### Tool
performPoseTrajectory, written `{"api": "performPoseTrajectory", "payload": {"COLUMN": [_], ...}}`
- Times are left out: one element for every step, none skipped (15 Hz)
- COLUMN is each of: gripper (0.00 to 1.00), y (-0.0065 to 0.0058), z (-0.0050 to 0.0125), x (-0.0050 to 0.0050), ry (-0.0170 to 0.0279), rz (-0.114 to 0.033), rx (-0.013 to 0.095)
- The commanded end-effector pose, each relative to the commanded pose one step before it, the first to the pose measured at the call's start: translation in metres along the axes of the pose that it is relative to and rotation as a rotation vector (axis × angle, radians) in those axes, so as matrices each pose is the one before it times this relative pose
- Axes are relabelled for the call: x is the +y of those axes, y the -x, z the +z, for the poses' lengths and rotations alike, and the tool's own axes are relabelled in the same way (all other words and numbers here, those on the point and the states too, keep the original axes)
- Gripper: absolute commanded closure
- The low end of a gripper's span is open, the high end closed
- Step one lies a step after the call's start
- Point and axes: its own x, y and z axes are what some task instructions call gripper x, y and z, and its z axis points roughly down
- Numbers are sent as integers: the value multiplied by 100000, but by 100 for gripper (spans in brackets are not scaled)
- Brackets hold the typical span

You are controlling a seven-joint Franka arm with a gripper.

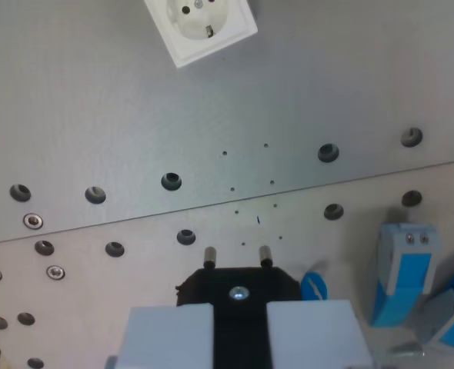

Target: Move above the white socket

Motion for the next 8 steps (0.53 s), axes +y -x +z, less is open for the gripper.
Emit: {"api": "performPoseTrajectory", "payload": {"gripper": [100,100,100,100,100,100,100,100], "y": [44,-100,-108,-116,-124,-99,-108,-116], "z": [1698,500,500,500,500,471,483,498], "x": [-85,-31,-32,-32,-30,-20,-18,-20], "ry": [692,59,183,94,173,57,199,70], "rz": [-13796,-1671,-1379,-1514,-1547,-1642,-1333,-1778], "rx": [9179,312,-41,-40,141,-117,-182,66]}}
